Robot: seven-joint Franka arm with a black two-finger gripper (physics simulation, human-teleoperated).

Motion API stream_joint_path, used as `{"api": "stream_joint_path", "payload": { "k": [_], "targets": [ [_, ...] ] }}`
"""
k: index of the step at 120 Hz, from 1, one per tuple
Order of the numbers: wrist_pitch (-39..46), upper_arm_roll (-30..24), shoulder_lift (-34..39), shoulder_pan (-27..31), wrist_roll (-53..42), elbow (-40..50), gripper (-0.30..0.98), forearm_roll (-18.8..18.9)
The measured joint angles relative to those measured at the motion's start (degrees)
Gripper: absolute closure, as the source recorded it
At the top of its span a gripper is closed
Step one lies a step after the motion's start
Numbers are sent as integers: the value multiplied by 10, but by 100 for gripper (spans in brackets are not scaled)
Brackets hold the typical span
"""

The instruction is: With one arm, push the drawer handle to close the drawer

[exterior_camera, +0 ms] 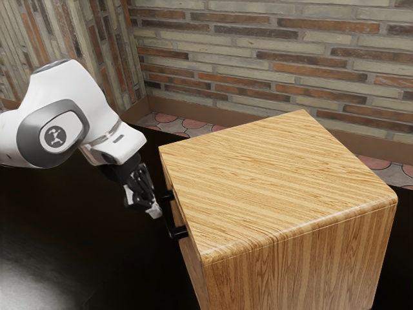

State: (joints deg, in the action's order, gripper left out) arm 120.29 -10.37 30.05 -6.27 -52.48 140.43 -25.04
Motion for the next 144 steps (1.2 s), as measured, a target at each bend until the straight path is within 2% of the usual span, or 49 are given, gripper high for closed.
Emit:
{"api": "stream_joint_path", "payload": {
  "k": [32, 52, 64, 68, 76, 91, 96, 105, 121, 131, 144],
  "targets": [
    [2, 4, 13, -4, -1, 10, 78, 0],
    [-11, 29, 91, -19, -1, 56, 78, 2],
    [-23, 57, 143, -32, 0, 78, 57, 17],
    [-26, 64, 158, -31, 3, 80, 50, 31],
    [-44, 98, 174, -31, 24, 66, 37, 82],
    [-129, 130, 173, -41, 96, -44, 22, 173],
    [-165, 138, 146, -41, 128, -106, 18, 195],
    [-225, 156, 17, -38, 182, -269, 13, 223],
    [-273, 194, -180, -30, 262, -450, 8, 244],
    [-279, 143, -236, 39, 302, -493, 6, 241],
    [-273, 123, -250, 30, 347, -503, 5, 239]
  ]
}}
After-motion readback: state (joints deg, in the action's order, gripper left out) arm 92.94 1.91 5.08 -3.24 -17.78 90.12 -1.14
